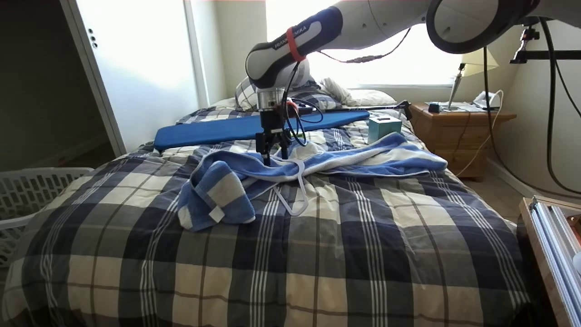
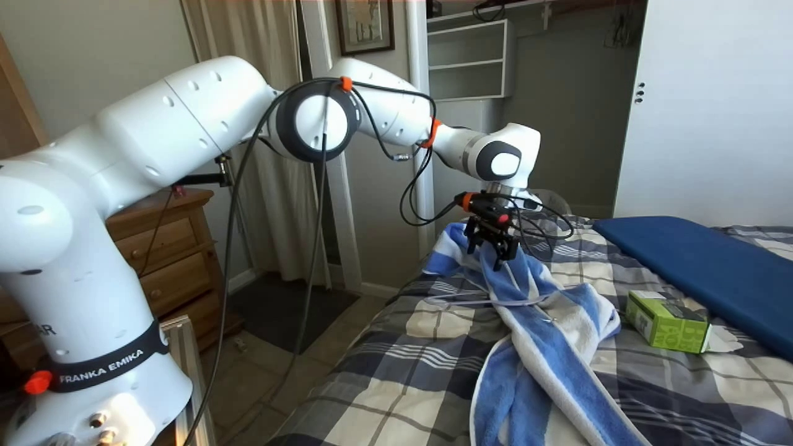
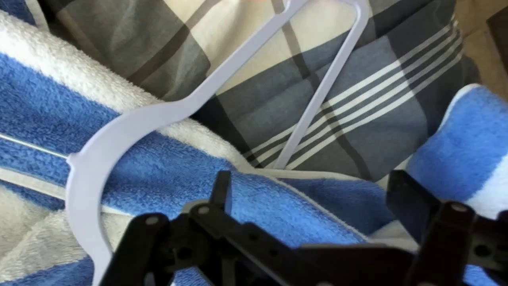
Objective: Thread the towel through the hanger
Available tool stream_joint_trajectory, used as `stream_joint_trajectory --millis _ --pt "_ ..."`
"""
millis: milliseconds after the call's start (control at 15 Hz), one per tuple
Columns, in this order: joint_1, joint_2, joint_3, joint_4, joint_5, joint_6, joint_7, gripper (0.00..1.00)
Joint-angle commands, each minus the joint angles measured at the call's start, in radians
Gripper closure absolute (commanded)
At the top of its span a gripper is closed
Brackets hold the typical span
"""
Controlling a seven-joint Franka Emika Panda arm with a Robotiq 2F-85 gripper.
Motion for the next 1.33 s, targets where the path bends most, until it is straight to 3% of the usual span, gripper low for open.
stream_joint_trajectory --millis 0,200,267,400,1133,1200,1267 --pt "0.062 -0.128 -0.068 -0.239 -0.024 0.2 0.109 0.0" --pt "0.125 -0.185 -0.141 -0.362 -0.031 0.348 0.233 0.0" --pt "0.112 -0.208 -0.11 -0.399 -0.084 0.384 0.291 0.0" --pt "0.129 -0.255 -0.118 -0.48 -0.103 0.434 0.381 0.0" --pt "0.209 -0.578 -0.13 -0.957 -0.114 0.486 0.796 0.0" --pt "0.162 -0.471 -0.095 -0.804 -0.098 0.436 0.737 0.0" --pt "0.169 -0.5 -0.096 -0.845 -0.102 0.445 0.757 0.0"
